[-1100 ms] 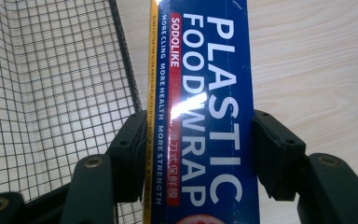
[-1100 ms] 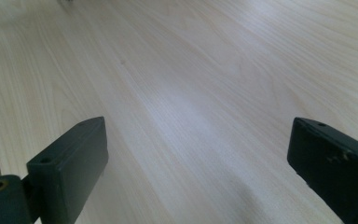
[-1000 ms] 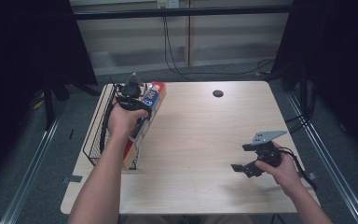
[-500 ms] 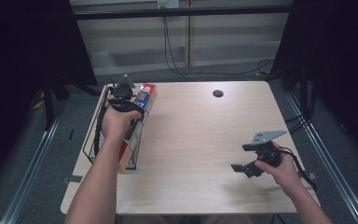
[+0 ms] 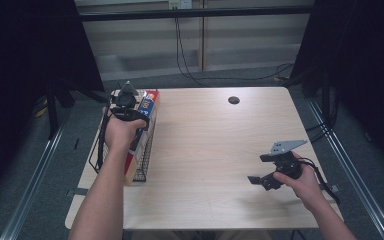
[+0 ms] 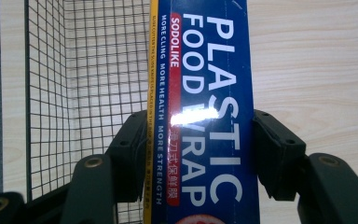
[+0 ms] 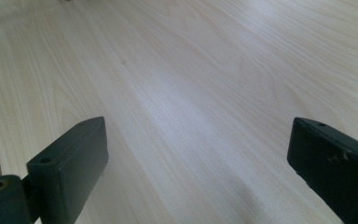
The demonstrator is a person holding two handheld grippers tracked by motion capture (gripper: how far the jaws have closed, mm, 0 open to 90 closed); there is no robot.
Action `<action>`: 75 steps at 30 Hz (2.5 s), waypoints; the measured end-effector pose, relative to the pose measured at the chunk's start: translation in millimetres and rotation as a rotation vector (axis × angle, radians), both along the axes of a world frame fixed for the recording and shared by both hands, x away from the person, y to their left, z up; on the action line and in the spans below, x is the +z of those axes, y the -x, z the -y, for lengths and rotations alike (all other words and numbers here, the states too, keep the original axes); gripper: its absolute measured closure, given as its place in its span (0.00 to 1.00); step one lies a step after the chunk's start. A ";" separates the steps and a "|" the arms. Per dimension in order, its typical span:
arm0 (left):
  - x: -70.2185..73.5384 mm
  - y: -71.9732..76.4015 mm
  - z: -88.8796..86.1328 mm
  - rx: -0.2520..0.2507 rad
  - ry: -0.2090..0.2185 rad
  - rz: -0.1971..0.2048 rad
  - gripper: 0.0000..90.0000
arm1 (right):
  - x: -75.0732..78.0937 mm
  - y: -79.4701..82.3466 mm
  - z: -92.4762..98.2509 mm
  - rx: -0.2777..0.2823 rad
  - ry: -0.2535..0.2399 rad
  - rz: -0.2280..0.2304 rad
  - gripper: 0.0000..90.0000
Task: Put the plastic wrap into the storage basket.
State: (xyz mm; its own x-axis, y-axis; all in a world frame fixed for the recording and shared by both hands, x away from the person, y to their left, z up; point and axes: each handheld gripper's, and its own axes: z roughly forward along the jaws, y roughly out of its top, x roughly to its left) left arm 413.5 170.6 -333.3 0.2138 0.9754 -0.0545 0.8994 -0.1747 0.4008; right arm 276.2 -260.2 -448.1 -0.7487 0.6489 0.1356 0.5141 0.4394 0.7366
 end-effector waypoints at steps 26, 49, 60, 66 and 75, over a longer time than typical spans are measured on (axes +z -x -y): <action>-16.1 -1.5 -13.7 0.073 0.007 -0.024 0.48 | 0.0 0.2 0.0 0.002 0.001 -0.003 0.05; -27.3 -5.7 -29.0 0.125 -0.004 -0.030 0.48 | -2.2 -0.5 -0.7 0.012 0.011 -0.005 0.05; -32.8 -9.3 -33.3 0.137 -0.001 -0.038 0.48 | -2.4 -0.5 -0.3 0.010 0.013 -0.004 0.05; -35.5 -11.1 -34.6 0.144 -0.005 -0.042 0.48 | -2.7 -0.6 0.0 0.008 0.014 -0.006 0.05; -40.6 -13.5 -37.9 0.150 0.000 -0.052 0.48 | -2.9 -0.6 0.3 0.009 0.015 -0.009 0.05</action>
